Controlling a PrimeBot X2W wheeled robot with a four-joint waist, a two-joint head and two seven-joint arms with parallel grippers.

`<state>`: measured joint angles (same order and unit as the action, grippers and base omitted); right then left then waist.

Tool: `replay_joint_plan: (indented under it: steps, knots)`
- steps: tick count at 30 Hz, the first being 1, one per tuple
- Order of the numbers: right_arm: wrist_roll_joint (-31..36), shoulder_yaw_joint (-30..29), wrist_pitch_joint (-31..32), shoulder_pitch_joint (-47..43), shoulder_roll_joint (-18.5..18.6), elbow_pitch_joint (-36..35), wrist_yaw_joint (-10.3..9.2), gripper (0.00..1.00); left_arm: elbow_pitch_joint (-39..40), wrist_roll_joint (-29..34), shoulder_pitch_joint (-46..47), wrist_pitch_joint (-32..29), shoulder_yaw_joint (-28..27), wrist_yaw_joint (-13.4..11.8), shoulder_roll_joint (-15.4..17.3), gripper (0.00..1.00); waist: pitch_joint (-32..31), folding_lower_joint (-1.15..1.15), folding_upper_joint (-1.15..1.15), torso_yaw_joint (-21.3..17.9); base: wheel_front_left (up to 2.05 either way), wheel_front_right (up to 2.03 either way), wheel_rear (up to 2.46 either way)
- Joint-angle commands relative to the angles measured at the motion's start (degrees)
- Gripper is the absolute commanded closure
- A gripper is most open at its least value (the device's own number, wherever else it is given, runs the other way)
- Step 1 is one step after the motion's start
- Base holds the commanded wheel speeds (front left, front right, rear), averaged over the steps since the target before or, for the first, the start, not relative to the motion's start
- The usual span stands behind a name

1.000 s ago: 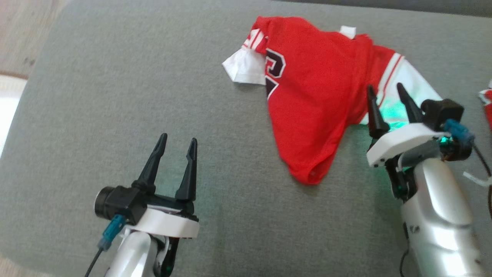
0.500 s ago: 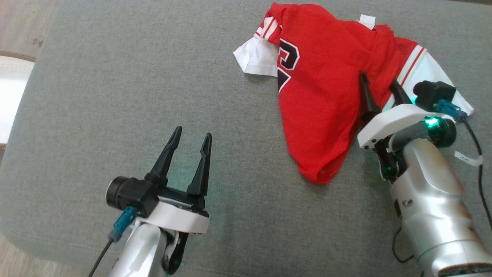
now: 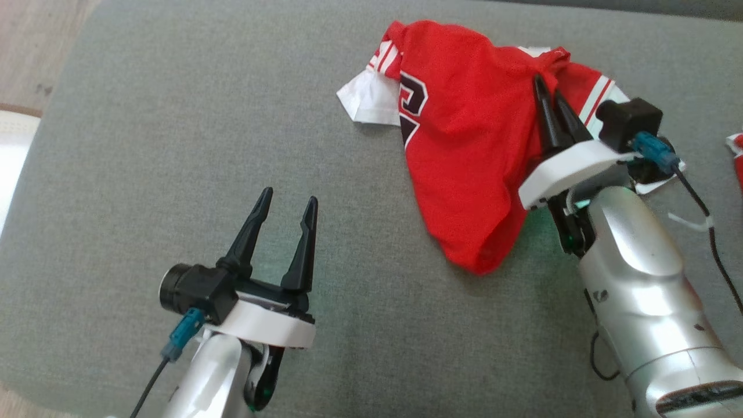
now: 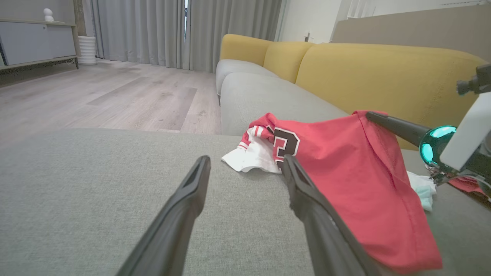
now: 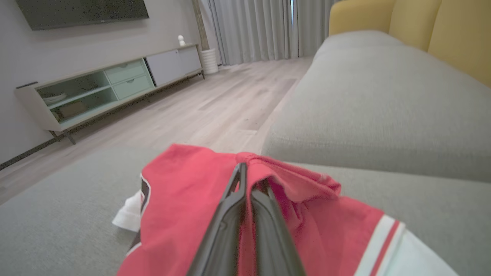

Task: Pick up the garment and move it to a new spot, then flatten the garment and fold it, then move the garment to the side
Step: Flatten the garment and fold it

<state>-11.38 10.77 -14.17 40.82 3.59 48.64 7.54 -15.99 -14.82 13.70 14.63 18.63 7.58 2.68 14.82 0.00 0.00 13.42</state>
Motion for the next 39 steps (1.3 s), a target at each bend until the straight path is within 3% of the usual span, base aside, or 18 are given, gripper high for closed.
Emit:
replay_joint_plan:
  steps: [1, 7, 15, 22, 26, 30, 34, 39]
  knots:
    - [0.5, 2.0, -0.7, 2.6, -0.7, -3.7, -0.05, 1.0, 1.6, -0.5, 0.7, 0.4, -1.7, -0.1, 0.2, 0.0, -1.2, 0.0, 0.0, 0.0, 0.0, 0.0, 0.0]
    - [-0.1, 7.0, 0.1, 5.1, -0.7, -7.5, -0.05, 1.0, 1.8, -1.5, -0.2, 0.4, -1.9, -0.1, 0.2, 0.0, -3.4, 0.0, 0.0, 0.8, 0.0, 0.0, 0.0]
    - [-12.1, 20.2, 4.4, 17.9, -0.7, -12.2, -0.05, 1.0, 1.9, -2.5, -1.4, 0.4, -1.7, -0.1, 0.2, 0.0, -5.3, 0.0, 0.0, 3.5, 0.0, 0.0, 0.0]
    - [-24.5, 23.1, 0.3, 33.0, -0.7, -11.4, -0.05, 1.0, 1.7, -2.4, -1.9, 0.4, -1.9, -0.1, 0.2, 0.0, -6.0, 0.0, 0.0, 5.1, 0.0, 0.0, 0.0]
    - [-25.4, 19.6, -0.7, 39.2, -0.7, -5.6, -0.05, 1.0, 1.9, -2.3, -2.3, 0.4, -2.4, -0.2, 0.2, 0.0, -6.1, 0.0, 0.0, 4.6, 0.0, 0.0, 0.0]
    - [-21.6, 12.7, -0.8, 39.8, -0.7, -1.2, -0.05, 1.0, 2.5, -2.2, -2.6, 0.4, -3.7, -0.4, 0.2, 0.0, -5.4, 0.0, 0.0, 2.6, 0.0, 0.0, 0.0]
    - [-13.9, 3.4, -0.8, 33.7, -0.3, 2.9, -0.05, 1.0, 2.8, -1.9, -2.7, 0.4, -4.5, -0.4, 0.2, 0.0, -4.9, 0.0, 0.0, -0.2, 0.0, 0.0, 0.0]
    - [-7.0, -6.7, -0.8, 20.2, 3.1, 6.8, -0.05, 1.0, 3.1, -1.5, -2.2, 0.4, -4.5, -0.3, 0.2, 0.0, -3.9, 0.0, 0.0, -3.2, 0.0, 0.0, 0.0]
